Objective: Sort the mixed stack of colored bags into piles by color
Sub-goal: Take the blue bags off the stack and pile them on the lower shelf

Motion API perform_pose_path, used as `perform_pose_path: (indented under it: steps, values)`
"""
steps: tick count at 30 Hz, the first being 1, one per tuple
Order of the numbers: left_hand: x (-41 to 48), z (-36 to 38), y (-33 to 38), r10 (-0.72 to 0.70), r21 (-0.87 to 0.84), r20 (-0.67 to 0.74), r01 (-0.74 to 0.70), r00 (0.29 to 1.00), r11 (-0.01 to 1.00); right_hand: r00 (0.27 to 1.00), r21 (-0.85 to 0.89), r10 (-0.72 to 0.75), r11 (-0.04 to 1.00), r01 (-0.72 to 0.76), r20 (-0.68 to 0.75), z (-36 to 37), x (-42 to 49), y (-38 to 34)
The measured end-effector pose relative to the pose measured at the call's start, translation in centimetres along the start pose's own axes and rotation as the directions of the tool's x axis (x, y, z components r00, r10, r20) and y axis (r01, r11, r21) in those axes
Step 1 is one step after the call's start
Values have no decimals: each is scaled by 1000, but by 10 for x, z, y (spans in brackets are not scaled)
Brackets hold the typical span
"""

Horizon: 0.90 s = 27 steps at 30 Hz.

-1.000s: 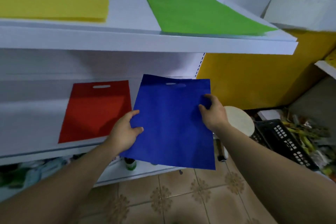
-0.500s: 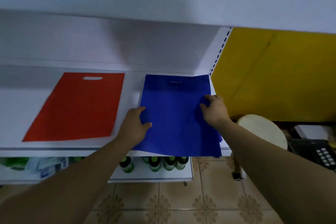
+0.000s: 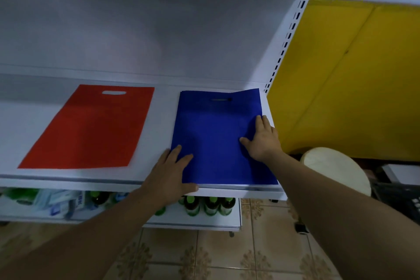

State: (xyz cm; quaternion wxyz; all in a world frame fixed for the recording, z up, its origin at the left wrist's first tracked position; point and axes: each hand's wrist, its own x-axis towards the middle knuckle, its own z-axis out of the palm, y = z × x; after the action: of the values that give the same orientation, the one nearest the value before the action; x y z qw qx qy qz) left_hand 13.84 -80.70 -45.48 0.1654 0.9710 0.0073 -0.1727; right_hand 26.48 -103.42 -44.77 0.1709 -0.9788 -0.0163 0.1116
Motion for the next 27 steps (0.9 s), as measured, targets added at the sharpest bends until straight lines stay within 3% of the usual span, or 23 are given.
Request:
perform_pose_path:
  steps: [6, 13, 19, 27]
  values:
    - [1, -1, 2, -29, -76, -60, 24, 998, 997, 1000, 32, 1, 999, -2, 14, 5, 0, 4]
    - [-18, -34, 11, -79, -197, 39, 85, 996, 977, 999, -47, -14, 999, 16, 49, -34, -26, -6]
    - [-72, -89, 26, -12, -206, 18, 15, 1000, 978, 998, -15, -58, 998, 58, 20, -91, -82, -40]
    - [-167, -148, 3, 84, -159, -112, -101, 990, 982, 989, -19, -95, 995, 94, -113, -140, -188, -108]
